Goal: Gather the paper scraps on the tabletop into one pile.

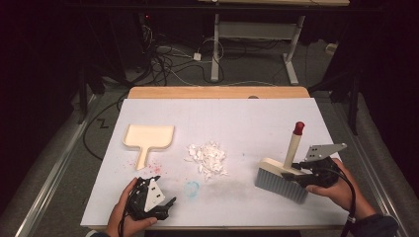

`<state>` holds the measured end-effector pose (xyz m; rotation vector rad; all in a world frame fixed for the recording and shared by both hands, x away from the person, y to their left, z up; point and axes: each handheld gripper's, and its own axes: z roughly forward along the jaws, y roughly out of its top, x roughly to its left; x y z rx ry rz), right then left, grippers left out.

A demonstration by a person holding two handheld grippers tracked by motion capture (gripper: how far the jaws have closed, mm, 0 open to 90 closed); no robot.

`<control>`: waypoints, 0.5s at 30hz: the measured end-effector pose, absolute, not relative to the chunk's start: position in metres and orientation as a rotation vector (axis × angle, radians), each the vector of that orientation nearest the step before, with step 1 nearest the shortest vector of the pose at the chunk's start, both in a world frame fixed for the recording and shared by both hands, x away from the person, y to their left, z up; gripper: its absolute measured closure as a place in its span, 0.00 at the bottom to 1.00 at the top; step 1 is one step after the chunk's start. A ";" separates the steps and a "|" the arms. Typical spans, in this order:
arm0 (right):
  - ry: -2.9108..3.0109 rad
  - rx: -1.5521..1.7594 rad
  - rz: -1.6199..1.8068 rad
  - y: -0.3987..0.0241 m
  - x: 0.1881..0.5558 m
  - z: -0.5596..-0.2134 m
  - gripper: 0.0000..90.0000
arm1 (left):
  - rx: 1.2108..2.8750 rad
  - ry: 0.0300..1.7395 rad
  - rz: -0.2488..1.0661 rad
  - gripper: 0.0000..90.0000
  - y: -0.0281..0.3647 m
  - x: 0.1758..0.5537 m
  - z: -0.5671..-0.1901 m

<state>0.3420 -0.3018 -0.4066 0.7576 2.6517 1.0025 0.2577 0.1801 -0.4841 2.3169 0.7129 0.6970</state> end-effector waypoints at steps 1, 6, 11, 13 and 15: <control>2.655 0.750 0.960 -0.301 0.346 -0.407 0.62 | 2.318 0.713 0.699 0.18 0.180 0.258 -0.484; 2.609 0.745 0.823 -0.291 0.360 -0.415 0.55 | 2.316 0.714 0.696 0.18 0.179 0.257 -0.484; 2.583 0.735 0.810 -0.284 0.373 -0.416 0.49 | 2.315 0.717 0.689 0.18 0.180 0.258 -0.485; 2.522 0.761 0.841 -0.284 0.380 -0.415 0.50 | 2.315 0.712 0.687 0.18 0.179 0.258 -0.485; 2.498 0.772 0.881 -0.285 0.385 -0.412 0.49 | 2.314 0.711 0.689 0.18 0.179 0.257 -0.485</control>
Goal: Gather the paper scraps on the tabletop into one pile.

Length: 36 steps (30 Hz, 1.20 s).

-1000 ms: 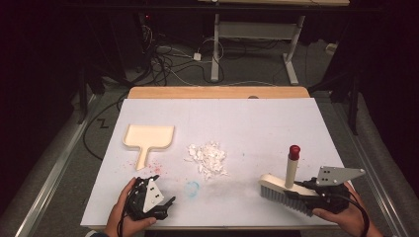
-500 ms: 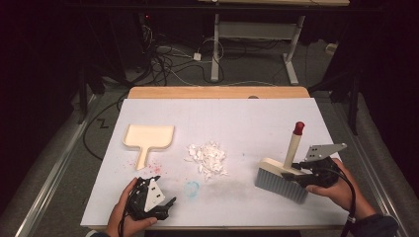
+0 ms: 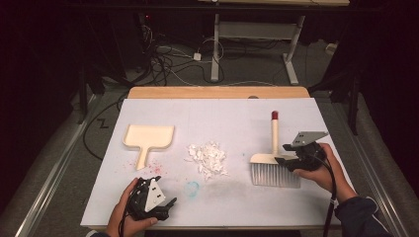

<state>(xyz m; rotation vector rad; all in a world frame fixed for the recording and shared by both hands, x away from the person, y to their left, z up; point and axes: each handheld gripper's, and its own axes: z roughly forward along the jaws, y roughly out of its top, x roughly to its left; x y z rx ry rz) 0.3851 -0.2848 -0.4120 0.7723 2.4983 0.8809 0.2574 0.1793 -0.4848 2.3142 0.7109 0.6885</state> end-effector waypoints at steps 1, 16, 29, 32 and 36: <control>2.478 0.781 0.872 -0.284 0.386 -0.411 0.49 | 2.313 0.710 0.688 0.18 0.179 0.257 -0.485; 2.091 0.827 1.085 -0.288 0.334 -0.403 0.31 | 2.289 0.722 0.712 0.18 0.183 0.257 -0.481; 2.131 0.806 1.120 -0.292 0.271 -0.448 0.21 | 2.225 0.761 0.755 0.18 0.184 0.255 -0.477; 2.097 0.827 1.116 -0.298 0.269 -0.447 0.21 | 2.224 0.767 0.749 0.18 0.187 0.253 -0.478; 2.065 0.828 1.113 -0.299 0.271 -0.445 0.21 | 2.231 0.761 0.746 0.18 0.187 0.253 -0.478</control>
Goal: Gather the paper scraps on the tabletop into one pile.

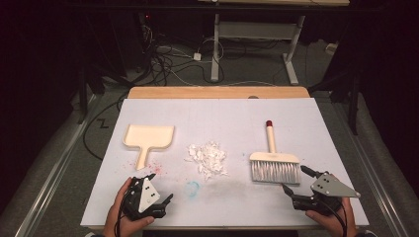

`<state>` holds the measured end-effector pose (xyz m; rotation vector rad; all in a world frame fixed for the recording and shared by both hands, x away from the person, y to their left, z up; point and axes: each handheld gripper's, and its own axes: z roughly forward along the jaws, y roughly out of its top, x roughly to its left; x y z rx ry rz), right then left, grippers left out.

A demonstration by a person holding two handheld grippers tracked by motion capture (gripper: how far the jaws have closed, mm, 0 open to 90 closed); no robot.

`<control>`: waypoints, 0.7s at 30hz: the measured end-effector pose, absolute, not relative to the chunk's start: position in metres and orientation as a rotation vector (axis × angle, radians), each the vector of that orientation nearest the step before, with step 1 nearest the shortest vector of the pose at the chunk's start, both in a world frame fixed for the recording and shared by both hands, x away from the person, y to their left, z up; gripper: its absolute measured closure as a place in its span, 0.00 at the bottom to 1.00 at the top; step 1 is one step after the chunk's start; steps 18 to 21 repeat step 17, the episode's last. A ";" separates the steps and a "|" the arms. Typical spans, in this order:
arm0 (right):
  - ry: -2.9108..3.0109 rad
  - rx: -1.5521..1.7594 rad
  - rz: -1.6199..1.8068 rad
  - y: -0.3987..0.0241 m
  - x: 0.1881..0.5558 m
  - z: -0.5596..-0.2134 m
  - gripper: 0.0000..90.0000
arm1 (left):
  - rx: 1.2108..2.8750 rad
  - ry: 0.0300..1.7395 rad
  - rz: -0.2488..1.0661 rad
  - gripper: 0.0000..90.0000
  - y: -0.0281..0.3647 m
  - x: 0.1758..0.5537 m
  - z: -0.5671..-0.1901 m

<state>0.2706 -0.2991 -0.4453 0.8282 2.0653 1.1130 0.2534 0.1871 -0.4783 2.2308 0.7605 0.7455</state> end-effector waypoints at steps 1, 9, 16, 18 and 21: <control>2.057 0.825 1.109 -0.299 0.270 -0.445 0.21 | 2.234 0.755 0.748 0.18 0.186 0.253 -0.479; 2.063 0.780 1.062 -0.297 0.268 -0.446 0.21 | 2.257 0.740 0.736 0.18 0.181 0.258 -0.480; 2.060 0.784 1.019 -0.300 0.268 -0.446 0.21 | 2.274 0.734 0.721 0.18 0.178 0.261 -0.482; 2.061 0.790 1.017 -0.300 0.268 -0.446 0.21 | 2.278 0.734 0.724 0.18 0.178 0.261 -0.482; 2.061 0.790 1.017 -0.300 0.268 -0.446 0.21 | 2.278 0.734 0.724 0.18 0.178 0.261 -0.482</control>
